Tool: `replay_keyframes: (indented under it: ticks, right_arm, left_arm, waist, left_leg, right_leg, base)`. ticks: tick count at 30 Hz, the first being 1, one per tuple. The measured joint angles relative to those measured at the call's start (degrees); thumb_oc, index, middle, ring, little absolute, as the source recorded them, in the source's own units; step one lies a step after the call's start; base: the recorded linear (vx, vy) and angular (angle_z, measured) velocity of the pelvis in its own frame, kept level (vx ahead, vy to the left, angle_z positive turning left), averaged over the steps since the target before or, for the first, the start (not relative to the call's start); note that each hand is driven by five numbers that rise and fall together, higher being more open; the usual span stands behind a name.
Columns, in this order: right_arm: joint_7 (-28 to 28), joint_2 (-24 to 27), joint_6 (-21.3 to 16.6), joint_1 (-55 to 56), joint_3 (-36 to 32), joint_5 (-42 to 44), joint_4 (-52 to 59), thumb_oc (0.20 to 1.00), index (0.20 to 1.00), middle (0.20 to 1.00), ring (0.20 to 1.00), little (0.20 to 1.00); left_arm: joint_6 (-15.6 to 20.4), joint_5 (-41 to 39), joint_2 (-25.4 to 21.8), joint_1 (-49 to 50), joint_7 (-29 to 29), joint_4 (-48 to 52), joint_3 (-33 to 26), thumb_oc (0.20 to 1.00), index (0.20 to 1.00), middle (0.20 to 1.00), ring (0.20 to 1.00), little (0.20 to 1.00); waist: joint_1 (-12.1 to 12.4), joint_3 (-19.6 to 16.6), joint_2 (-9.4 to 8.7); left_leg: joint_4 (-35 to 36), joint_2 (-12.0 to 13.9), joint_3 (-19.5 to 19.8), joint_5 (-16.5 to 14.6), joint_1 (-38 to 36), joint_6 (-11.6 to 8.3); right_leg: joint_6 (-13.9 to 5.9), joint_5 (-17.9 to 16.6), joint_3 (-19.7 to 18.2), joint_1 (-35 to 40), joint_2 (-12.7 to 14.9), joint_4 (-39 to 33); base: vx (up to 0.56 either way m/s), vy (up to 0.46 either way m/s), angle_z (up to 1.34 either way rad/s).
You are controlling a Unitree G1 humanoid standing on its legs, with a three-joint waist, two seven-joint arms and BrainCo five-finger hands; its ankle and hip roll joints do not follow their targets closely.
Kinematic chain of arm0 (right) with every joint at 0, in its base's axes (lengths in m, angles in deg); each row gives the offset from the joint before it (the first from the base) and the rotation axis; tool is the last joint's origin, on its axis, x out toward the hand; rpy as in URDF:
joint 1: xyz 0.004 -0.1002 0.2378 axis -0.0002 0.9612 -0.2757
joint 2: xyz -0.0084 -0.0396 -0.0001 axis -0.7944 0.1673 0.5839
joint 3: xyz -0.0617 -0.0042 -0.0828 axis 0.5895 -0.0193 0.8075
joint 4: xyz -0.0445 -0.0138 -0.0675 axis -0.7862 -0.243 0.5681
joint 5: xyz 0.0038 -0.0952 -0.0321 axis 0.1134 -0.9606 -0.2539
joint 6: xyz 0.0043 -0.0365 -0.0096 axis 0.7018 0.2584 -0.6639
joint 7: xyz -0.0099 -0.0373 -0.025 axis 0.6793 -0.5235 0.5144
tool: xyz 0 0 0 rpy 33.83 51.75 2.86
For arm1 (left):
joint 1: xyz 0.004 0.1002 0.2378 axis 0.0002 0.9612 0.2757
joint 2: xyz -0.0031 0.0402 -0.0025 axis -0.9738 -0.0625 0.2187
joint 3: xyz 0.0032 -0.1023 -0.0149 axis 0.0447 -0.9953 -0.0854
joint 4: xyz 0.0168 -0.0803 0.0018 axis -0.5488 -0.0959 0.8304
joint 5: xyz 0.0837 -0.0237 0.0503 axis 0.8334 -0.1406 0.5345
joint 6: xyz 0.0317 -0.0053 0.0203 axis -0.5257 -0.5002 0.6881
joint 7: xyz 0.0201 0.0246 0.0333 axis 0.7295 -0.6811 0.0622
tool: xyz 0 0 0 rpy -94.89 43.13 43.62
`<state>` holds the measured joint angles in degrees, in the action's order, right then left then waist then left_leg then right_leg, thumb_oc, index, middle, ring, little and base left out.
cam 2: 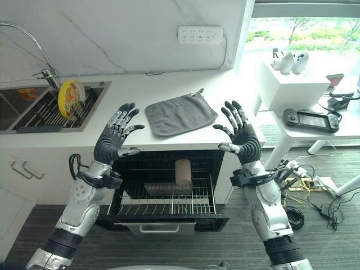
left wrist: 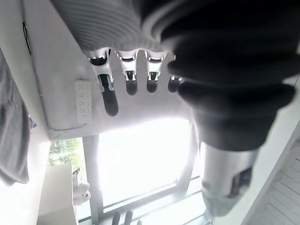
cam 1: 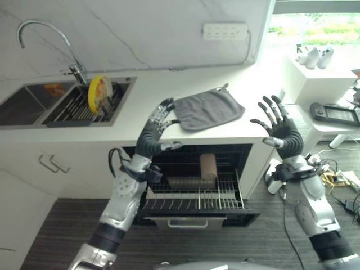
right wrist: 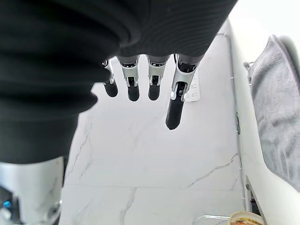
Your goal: Place the dishes in the dishwasher.
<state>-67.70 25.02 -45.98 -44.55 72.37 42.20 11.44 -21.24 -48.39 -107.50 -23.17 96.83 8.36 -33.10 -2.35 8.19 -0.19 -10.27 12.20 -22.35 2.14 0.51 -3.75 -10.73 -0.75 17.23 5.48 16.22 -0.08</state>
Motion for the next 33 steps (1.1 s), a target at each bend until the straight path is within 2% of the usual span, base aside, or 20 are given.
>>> replay_keyframes:
  ticks: [2, 4, 5, 6, 7, 8, 9, 10, 11, 13, 14, 16, 20, 22, 25, 26, 27, 28, 30, 33]
  right_arm:
    - [-0.44, 0.46, -0.1, -2.89, -0.47, 0.02, -0.88, 1.0, 1.0, 1.0, 1.0, 1.0]
    - [-0.15, 0.39, 0.01, -3.31, -4.38, 0.08, -0.96, 1.0, 1.0, 1.0, 1.0, 1.0]
    - [-0.25, 0.69, 0.04, -3.26, -5.9, 0.17, -0.62, 1.0, 1.0, 1.0, 1.0, 1.0]
    - [-0.13, 1.54, -0.08, -3.03, -7.2, 0.43, -0.63, 1.0, 1.0, 1.0, 1.0, 1.0]
    - [-0.13, 1.95, 0.0, -2.53, -9.02, 1.79, -0.85, 1.0, 1.0, 1.0, 1.0, 1.0]
    - [-0.21, 1.04, -0.28, -1.81, -10.66, 2.57, -0.54, 1.0, 1.0, 1.0, 1.0, 1.0]
    - [-0.07, 0.09, -0.26, -1.59, -9.59, 2.39, -0.48, 1.0, 1.0, 1.0, 1.0, 1.0]
    - [0.16, -2.19, 0.35, -1.1, -8.91, 2.35, 0.76, 1.0, 1.0, 1.0, 1.0, 1.0]
    - [0.36, -4.92, 0.43, 0.79, -8.61, 2.35, 2.8, 1.0, 1.0, 1.0, 1.0, 1.0]
    - [0.26, -4.54, 0.67, 1.34, -7.33, 2.22, 4.79, 1.0, 1.0, 1.0, 1.0, 1.0]
    - [-0.38, -2.97, 1.0, 1.33, -6.47, 1.89, 7.67, 1.0, 1.0, 1.0, 1.0, 1.0]
    - [-1.93, -0.17, 1.11, -0.05, -5.46, 0.64, 9.28, 1.0, 1.0, 1.0, 1.0, 1.0]
    - [-2.7, 0.18, 1.12, -0.12, -4.34, 0.06, 7.63, 1.0, 1.0, 1.0, 1.0, 1.0]
    - [-2.55, -0.04, 1.13, -0.06, -4.44, 0.08, 2.96, 1.0, 1.0, 1.0, 1.0, 1.0]
    - [-1.4, -0.46, 1.11, -0.01, -4.53, 0.11, 2.25, 1.0, 1.0, 1.0, 1.0, 1.0]
    - [-0.85, -0.39, 1.08, -0.01, -4.53, 0.14, 2.26, 1.0, 1.0, 1.0, 1.0, 1.0]
    - [-0.75, -0.6, 0.9, 0.18, -4.52, 0.18, 2.31, 1.0, 1.0, 1.0, 1.0, 1.0]
    - [-0.66, -0.64, 0.82, 0.03, -4.53, 0.18, 2.35, 1.0, 1.0, 1.0, 1.0, 1.0]
    - [-0.24, -0.63, 0.82, -0.1, -4.51, 0.16, 2.23, 1.0, 1.0, 1.0, 1.0, 1.0]
    - [-0.18, 0.02, 0.94, 0.01, -4.48, 0.16, 2.05, 1.0, 1.0, 1.0, 1.0, 1.0]
  left_arm:
    - [0.24, 0.01, -0.61, -0.09, 0.24, 0.12, -0.04, 1.0, 1.0, 1.0, 1.0, 1.0]
    - [0.64, -0.07, -2.34, -1.65, 0.3, 0.51, -0.3, 1.0, 1.0, 1.0, 1.0, 1.0]
    - [0.96, -0.09, -3.94, -2.13, 0.34, 1.18, -0.45, 1.0, 1.0, 1.0, 1.0, 1.0]
    - [1.52, -0.09, -4.84, -2.95, 0.74, 0.67, -0.46, 1.0, 1.0, 1.0, 1.0, 1.0]
    - [1.43, -0.07, -5.04, -3.95, 0.89, -0.2, -0.18, 1.0, 1.0, 1.0, 1.0, 1.0]
    - [1.3, -0.02, -5.38, -5.45, 1.28, -1.61, 0.94, 1.0, 1.0, 1.0, 1.0, 1.0]
    - [1.22, 0.05, -5.6, -5.55, 1.34, -2.6, 1.05, 1.0, 1.0, 1.0, 1.0, 1.0]
    - [0.94, 0.1, -6.21, -5.95, 0.54, -3.49, 2.06, 1.0, 1.0, 1.0, 1.0, 1.0]
    - [0.89, 0.42, -6.58, -5.28, 0.48, -3.76, 2.76, 1.0, 1.0, 1.0, 1.0, 1.0]
    - [0.86, 1.55, -5.89, -2.69, 0.34, -2.58, 0.9, 1.0, 1.0, 1.0, 1.0, 1.0]
    - [0.62, 1.74, -5.93, -2.2, 0.41, -0.64, -0.86, 1.0, 1.0, 1.0, 1.0, 1.0]
    - [0.41, 1.62, -6.29, -4.91, 0.5, 0.9, -2.43, 1.0, 1.0, 1.0, 1.0, 1.0]
    - [-0.17, 1.57, -5.36, -4.89, 0.61, 0.88, -2.52, 1.0, 1.0, 1.0, 1.0, 1.0]
    - [-0.21, 1.78, -4.69, -2.38, 1.47, 0.94, -2.54, 1.0, 1.0, 1.0, 1.0, 1.0]
    - [-0.22, 2.22, -4.66, -1.21, 1.97, 0.94, -2.57, 1.0, 1.0, 1.0, 1.0, 1.0]
    - [-0.2, 2.21, -3.96, -1.13, 1.96, 0.95, -2.57, 1.0, 1.0, 1.0, 1.0, 1.0]
    - [-0.18, 2.23, -3.29, -1.2, 1.99, 0.95, -2.48, 1.0, 1.0, 1.0, 1.0, 1.0]
    - [-0.15, 2.24, -3.05, -1.47, 1.99, 1.04, -2.44, 1.0, 1.0, 1.0, 1.0, 1.0]
    - [-0.14, 2.23, -3.12, -1.28, 1.97, 1.07, -2.38, 1.0, 1.0, 1.0, 1.0, 1.0]
    - [-0.15, 2.15, -3.21, -1.05, 1.96, 0.8, -2.42, 1.0, 1.0, 1.0, 1.0, 1.0]
  waist:
    - [-0.07, 0.59, 1.13]
    - [-0.06, 2.63, -0.4]
    - [-0.59, 3.18, -0.37]
    - [-1.42, 3.68, -0.32]
    - [-2.0, 4.07, -0.3]
    - [-3.02, 4.73, -2.22]
    - [-2.8, 5.02, -2.07]
    - [-1.62, 6.27, -1.24]
    - [-0.41, 6.47, -1.22]
    - [0.66, 6.28, 1.18]
    - [0.58, 6.31, 3.14]
    - [0.27, 6.15, 3.99]
    - [0.09, 5.7, 2.53]
    - [-0.13, 5.15, 1.66]
    - [0.56, 5.01, 1.49]
    - [1.29, 4.49, 0.49]
    - [0.92, 3.74, -0.12]
    - [0.33, 3.08, -0.26]
    - [-0.45, 2.85, -0.14]
    - [-1.3, 2.32, 0.47]
  left_leg:
    - [-0.8, 0.6, 0.1, -2.77, 0.19, 0.94]
    - [-7.71, 1.44, 6.31, -8.68, 2.21, 0.71]
    - [-11.63, 4.25, 6.5, -9.8, 3.53, 0.39]
    - [-13.91, 6.71, 8.74, -10.68, 3.72, -0.94]
    - [-14.36, 6.02, 9.6, -13.69, 3.22, -4.96]
    - [-14.2, 0.61, 6.57, -16.36, 3.43, -6.15]
    - [-15.4, -1.66, 5.64, -17.14, 3.23, -4.69]
    - [-14.21, -5.7, 6.46, -17.49, 2.24, 0.14]
    - [-10.35, -7.46, 4.08, -15.87, -0.84, 1.73]
    - [-3.35, -9.21, 1.44, -13.76, -3.84, 5.2]
    - [1.73, -9.56, 1.59, -11.39, -4.65, 6.97]
    - [8.9, -12.1, 2.53, -6.16, -6.61, 6.88]
    - [9.06, -14.44, 2.97, -6.15, -7.58, 6.93]
    - [9.4, -16.62, 3.18, -6.57, -7.94, 7.11]
    - [8.01, -16.3, 3.13, -7.23, -8.07, 6.23]
    - [0.0, -15.88, 2.82, -7.59, -4.86, 5.74]
    - [-9.1, -12.44, 1.2, -9.39, -0.41, 4.99]
    - [-9.8, -8.3, -0.11, -9.23, 0.59, 4.67]
    - [-6.01, -3.41, 1.66, -8.99, 0.4, 3.64]
    - [5.23, 1.28, 6.49, -5.31, -2.11, -1.07]
  right_leg:
    - [-0.67, 1.35, -1.07, -2.06, -0.29, 4.57]
    - [-0.53, 2.57, -3.52, -4.85, 2.81, 10.03]
    - [-0.38, 3.56, -4.18, -6.14, 3.4, 12.23]
    - [-1.07, 4.21, -5.32, -7.11, 4.47, 13.84]
    - [-1.94, 3.55, -6.13, -7.28, 6.89, 13.99]
    - [0.7, -2.5, -6.07, -6.69, 12.68, 11.17]
    - [4.13, -9.91, -6.17, -7.12, 13.74, 9.12]
    - [6.82, -22.2, -5.33, -8.63, 15.48, 8.31]
    - [7.01, -24.95, -3.34, -10.25, 17.27, 10.75]
    - [1.65, -9.7, 2.49, -13.23, 12.04, 23.09]
    - [3.52, -0.43, 4.13, -14.62, 5.26, 30.99]
    - [5.51, 10.27, 7.7, -14.09, -4.36, 35.79]
    - [7.31, 12.75, 8.2, -12.75, -12.77, 28.1]
    - [9.1, 10.94, 5.26, -11.39, -11.42, 18.71]
    - [11.46, 9.85, 5.31, -10.14, -12.06, 16.96]
    - [14.36, 9.4, 3.99, -8.81, -11.36, 14.84]
    - [14.94, 8.0, 4.27, -6.88, -11.19, 11.51]
    - [14.42, 7.71, 4.38, -6.34, -11.53, 10.82]
    - [13.29, 7.67, 3.72, -5.82, -11.99, 10.66]
    - [13.06, 7.56, 2.14, -6.04, -12.09, 11.24]
  base:
    - [-0.07, 0.717, -0.07]
    - [-0.04, 0.758, -0.18]
    - [-0.01, 0.796, -0.24]
    - [0.0, 0.946, -0.18]
    - [0.02, 1.139, -0.01]
    - [0.01, 1.076, -0.11]
    - [-0.02, 0.882, -0.23]
    - [-0.07, 0.615, -0.61]
    - [-0.1, 0.55, -0.56]
    - [-0.04, 0.467, -0.4]
    - [0.0, 0.282, 0.0]
    - [0.01, 0.139, 0.31]
    - [0.0, -0.024, 0.12]
    - [0.07, -0.098, 0.19]
    - [0.02, -0.001, -0.01]
    - [0.04, 0.144, -0.18]
    - [0.08, 0.258, -0.17]
    - [0.13, 0.355, -0.05]
    - [0.13, 0.325, -0.16]
    - [0.15, 0.433, -0.3]
